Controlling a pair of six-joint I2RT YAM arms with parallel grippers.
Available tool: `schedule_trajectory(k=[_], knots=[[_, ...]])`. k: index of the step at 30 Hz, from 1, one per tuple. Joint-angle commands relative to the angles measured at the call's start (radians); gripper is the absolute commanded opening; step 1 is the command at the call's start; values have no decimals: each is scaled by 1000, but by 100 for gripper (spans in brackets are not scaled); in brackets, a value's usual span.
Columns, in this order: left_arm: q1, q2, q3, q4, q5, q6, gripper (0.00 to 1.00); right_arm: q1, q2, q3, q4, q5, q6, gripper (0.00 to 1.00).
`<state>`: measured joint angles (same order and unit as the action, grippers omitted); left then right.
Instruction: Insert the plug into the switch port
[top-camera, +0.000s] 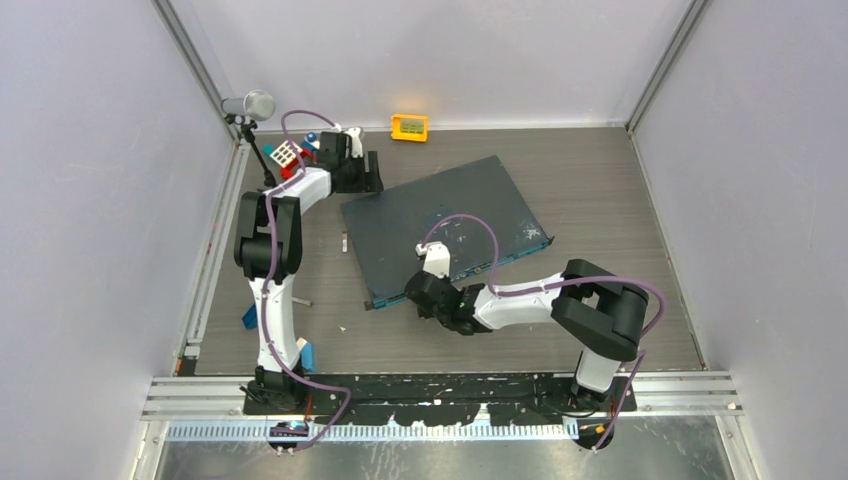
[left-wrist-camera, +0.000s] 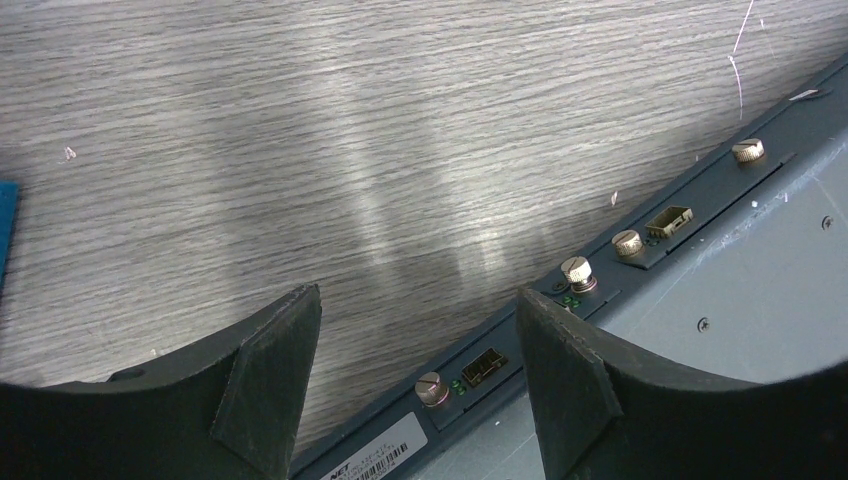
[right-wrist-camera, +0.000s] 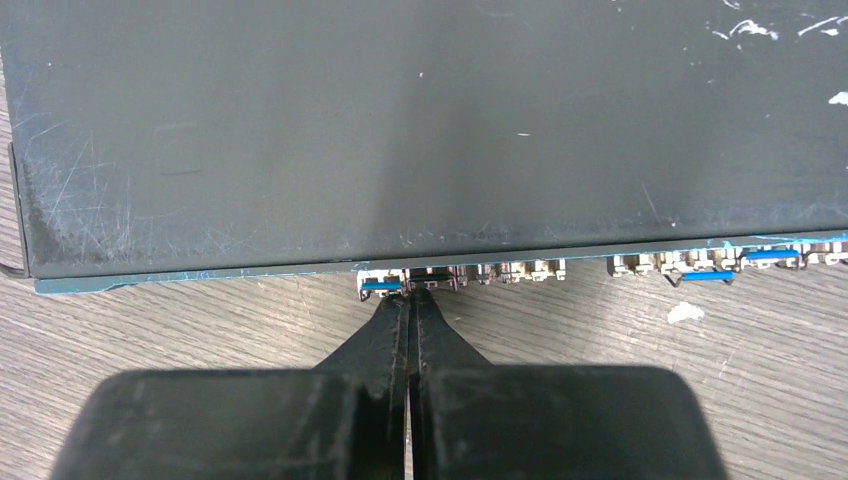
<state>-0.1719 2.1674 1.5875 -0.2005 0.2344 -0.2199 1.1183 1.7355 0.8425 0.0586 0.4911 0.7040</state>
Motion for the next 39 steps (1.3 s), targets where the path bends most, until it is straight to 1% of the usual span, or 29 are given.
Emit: schedule_trajectory(k=[1,6,11,21,26,31,39], knots=[[-25,13,20,-62,21,28,73,-25,35,27,128,147,83,0],[-25,15,24,-62,21,28,73,-24,34,19,126,228,135,0],[-24,16,26,-64,22,30,73,-23,28,34,120,272,144,1],[-27,17,28,-68,22,31,73,-25,77,107,127,290,139,0],[-27,20,29,-70,22,31,73,-25,66,93,121,282,129,1],[-26,20,32,-72,23,31,73,-13,-17,1,94,270,105,0],[-27,22,43,-123,3,20,73,29,-295,-208,37,286,90,1]])
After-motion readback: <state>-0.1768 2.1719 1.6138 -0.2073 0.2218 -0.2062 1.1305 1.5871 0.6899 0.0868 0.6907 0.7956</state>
